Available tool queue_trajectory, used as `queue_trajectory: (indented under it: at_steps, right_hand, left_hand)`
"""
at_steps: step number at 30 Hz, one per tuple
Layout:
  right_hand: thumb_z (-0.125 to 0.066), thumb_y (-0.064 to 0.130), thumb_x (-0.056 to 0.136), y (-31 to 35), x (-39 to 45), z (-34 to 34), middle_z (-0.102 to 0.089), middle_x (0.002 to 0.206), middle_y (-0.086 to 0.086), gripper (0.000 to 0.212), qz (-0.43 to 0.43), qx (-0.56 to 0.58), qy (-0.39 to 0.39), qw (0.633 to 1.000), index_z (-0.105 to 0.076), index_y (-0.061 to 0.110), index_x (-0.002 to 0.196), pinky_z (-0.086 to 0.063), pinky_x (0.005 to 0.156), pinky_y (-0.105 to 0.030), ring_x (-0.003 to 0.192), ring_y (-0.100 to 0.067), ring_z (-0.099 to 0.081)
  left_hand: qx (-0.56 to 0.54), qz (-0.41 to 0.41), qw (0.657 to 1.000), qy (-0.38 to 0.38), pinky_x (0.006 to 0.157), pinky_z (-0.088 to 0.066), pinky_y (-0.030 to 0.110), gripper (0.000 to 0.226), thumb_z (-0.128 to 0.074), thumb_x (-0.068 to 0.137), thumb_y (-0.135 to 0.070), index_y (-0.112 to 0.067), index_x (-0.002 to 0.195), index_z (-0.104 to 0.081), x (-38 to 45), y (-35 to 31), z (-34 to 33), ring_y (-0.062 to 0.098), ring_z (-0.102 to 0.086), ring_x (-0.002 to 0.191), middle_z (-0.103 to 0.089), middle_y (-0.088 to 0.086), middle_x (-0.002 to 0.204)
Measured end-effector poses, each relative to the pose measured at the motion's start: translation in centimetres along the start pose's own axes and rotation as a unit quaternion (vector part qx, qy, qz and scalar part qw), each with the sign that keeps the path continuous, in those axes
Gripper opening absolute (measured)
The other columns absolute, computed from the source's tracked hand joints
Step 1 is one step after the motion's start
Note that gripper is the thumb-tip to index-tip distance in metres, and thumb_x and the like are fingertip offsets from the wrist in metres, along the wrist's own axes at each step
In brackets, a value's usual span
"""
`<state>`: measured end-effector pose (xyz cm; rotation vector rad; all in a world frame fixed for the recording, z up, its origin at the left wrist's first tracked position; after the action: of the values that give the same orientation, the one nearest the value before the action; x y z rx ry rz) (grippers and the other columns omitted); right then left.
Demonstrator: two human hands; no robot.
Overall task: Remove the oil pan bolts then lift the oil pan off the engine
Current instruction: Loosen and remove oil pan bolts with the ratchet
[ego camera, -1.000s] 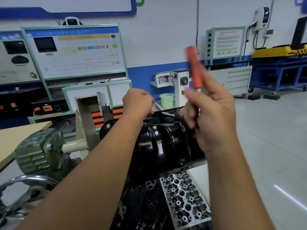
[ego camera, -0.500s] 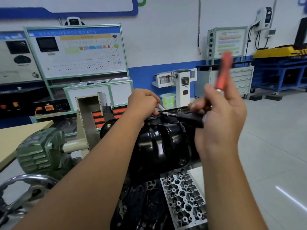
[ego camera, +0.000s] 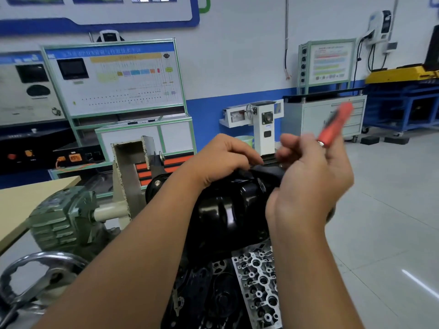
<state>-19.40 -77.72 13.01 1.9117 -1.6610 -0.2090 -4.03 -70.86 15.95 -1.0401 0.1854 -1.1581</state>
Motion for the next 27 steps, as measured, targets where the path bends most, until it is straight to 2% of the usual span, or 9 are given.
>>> queue_trajectory:
  at_steps: [3, 6, 11, 13, 15, 18, 20, 25, 27]
  right_hand:
    - [-0.055, 0.000, 0.097, -0.2, 0.9, 2.4, -0.073, 0.076, -0.005, 0.032, -0.014, 0.031, -0.106, 0.994, -0.065, -0.004, 0.127, -0.054, 0.068, -0.028, 0.064, -0.015, -0.060]
    - [-0.059, 0.000, 0.097, 0.1, 1.9, 2.3, -0.073, 0.083, -0.003, 0.035, -0.023, -0.007, -0.086, 0.996, -0.066, 0.001, 0.131, -0.056, 0.072, -0.027, 0.071, -0.012, -0.064]
    - [-0.059, 0.010, 0.100, 1.0, 1.0, -2.6, -0.078, 0.100, -0.012, 0.043, -0.041, -0.109, 0.266, 0.957, -0.066, 0.034, 0.136, -0.061, 0.078, -0.035, 0.091, -0.021, -0.073]
    - [-0.059, 0.010, 0.100, 0.9, 0.1, -3.2, -0.076, 0.108, -0.016, 0.052, -0.047, -0.115, 0.324, 0.938, -0.058, 0.037, 0.145, -0.061, 0.089, -0.041, 0.104, -0.027, -0.073]
    - [-0.060, 0.005, 0.100, 1.1, 0.1, -2.4, -0.078, 0.104, -0.012, 0.060, -0.023, -0.083, 0.243, 0.966, -0.050, 0.038, 0.149, -0.060, 0.084, -0.037, 0.093, -0.024, -0.073]
    - [-0.059, -0.004, 0.097, 1.3, 0.0, 0.6, -0.077, 0.102, -0.007, 0.066, 0.005, 0.012, -0.008, 1.000, -0.049, 0.035, 0.149, -0.055, 0.069, -0.030, 0.071, -0.015, -0.065]
    - [-0.057, -0.004, 0.097, 1.2, 0.1, 1.2, -0.077, 0.095, 0.001, 0.068, 0.024, 0.008, -0.044, 0.999, -0.046, 0.033, 0.152, -0.056, 0.069, -0.028, 0.073, -0.014, -0.067]
    - [-0.063, -0.005, 0.091, 1.7, 0.0, -3.4, -0.077, 0.108, -0.011, 0.071, 0.027, -0.102, 0.353, 0.930, -0.057, 0.042, 0.143, -0.062, 0.089, -0.042, 0.090, -0.025, -0.073]
    - [-0.065, -0.006, 0.089, 1.7, -0.5, -3.8, -0.074, 0.098, -0.018, 0.069, 0.026, -0.120, 0.403, 0.907, -0.060, 0.038, 0.142, -0.059, 0.097, -0.048, 0.085, -0.024, -0.068]
  left_hand:
    - [0.020, -0.027, 0.997, 0.067, 0.061, -0.042, 0.015, 0.029, -0.071, 0.075, -0.008, -0.027, 0.093, -0.084, -0.1, -0.4, -0.9, 0.006, -0.055, 0.061, -0.074, 0.008, 0.074]
    - [-0.013, -0.036, 0.994, 0.105, 0.070, -0.047, 0.012, 0.028, -0.084, 0.078, -0.021, -0.027, 0.105, -0.082, -0.3, -0.2, -1.1, 0.000, -0.063, 0.069, -0.077, -0.006, 0.081]
    - [-0.001, -0.063, 0.992, 0.113, 0.095, -0.055, 0.043, 0.041, -0.075, 0.086, -0.037, -0.019, 0.122, -0.076, -0.1, -0.4, -1.5, 0.015, -0.068, 0.102, -0.077, 0.012, 0.108]
    - [-0.001, -0.064, 0.991, 0.114, 0.107, -0.048, 0.050, 0.040, -0.071, 0.090, -0.031, -0.013, 0.125, -0.072, 0.0, -0.3, -1.5, 0.028, -0.066, 0.107, -0.071, 0.027, 0.117]
    - [0.012, -0.069, 0.991, 0.116, 0.094, -0.050, 0.040, 0.032, -0.068, 0.090, -0.029, -0.014, 0.118, -0.074, 0.0, -0.3, -1.5, 0.020, -0.063, 0.095, -0.071, 0.029, 0.110]
    - [0.025, -0.070, 0.988, 0.133, 0.077, -0.047, 0.020, 0.017, -0.069, 0.089, -0.026, -0.017, 0.103, -0.075, 0.1, -0.4, -1.8, 0.005, -0.060, 0.079, -0.071, 0.018, 0.098]
    - [0.022, -0.075, 0.988, 0.137, 0.074, -0.045, 0.014, 0.014, -0.070, 0.089, -0.024, -0.019, 0.101, -0.074, 0.2, -0.4, -2.0, 0.001, -0.058, 0.075, -0.069, 0.011, 0.098]
    - [-0.048, -0.090, 0.984, 0.143, 0.087, -0.050, 0.023, 0.033, -0.069, 0.088, -0.008, -0.010, 0.120, -0.068, -0.1, -0.4, -2.0, 0.004, -0.063, 0.094, -0.074, -0.005, 0.098]
    - [-0.039, -0.094, 0.982, 0.159, 0.089, -0.047, 0.017, 0.033, -0.067, 0.090, -0.007, -0.021, 0.119, -0.067, -0.3, -0.6, -2.2, -0.002, -0.062, 0.094, -0.071, -0.016, 0.095]
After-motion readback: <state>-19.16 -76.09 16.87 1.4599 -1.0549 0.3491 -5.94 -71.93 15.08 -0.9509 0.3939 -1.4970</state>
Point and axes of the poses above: each hand's wrist, its own x-axis towards the middle knuckle, its own z-axis out of the back of the hand, y = z × x, the point moved 8 cm from there along x, towards the middle knuckle
